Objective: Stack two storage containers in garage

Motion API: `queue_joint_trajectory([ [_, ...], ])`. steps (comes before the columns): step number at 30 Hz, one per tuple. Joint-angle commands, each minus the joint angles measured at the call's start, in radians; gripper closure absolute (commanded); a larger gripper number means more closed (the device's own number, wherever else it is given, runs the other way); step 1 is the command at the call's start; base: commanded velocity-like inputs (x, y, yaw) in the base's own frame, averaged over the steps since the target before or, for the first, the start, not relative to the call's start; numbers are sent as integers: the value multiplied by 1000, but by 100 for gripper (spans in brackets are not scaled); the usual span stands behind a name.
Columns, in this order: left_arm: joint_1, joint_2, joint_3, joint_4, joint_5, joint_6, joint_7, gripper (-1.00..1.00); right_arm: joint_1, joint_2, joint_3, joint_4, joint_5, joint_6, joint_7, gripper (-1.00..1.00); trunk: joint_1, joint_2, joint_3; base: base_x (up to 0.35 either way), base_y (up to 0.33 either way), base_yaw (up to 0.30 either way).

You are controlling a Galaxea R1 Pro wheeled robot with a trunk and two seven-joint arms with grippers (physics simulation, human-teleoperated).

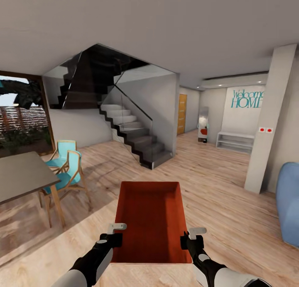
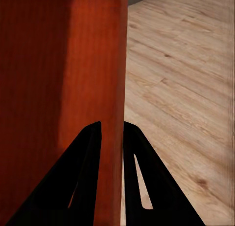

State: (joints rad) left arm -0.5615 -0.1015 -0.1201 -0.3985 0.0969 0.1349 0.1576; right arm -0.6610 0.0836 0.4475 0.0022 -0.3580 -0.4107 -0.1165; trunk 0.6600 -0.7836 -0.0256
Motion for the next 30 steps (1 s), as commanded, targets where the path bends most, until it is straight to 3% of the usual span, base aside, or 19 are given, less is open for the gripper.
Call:
queue_joint_trajectory([
  [1, 0, 0, -9, -2, 7, 6, 14, 100, -2, 1, -23, 1, -19, -5, -5, 100, 1, -1, -2, 322, 0, -288],
  [30, 0, 0, -9, -2, 7, 6, 14, 100, -2, 1, -23, 1, -18, -5, -5, 100, 1, -1, -2, 322, 0, -288],
])
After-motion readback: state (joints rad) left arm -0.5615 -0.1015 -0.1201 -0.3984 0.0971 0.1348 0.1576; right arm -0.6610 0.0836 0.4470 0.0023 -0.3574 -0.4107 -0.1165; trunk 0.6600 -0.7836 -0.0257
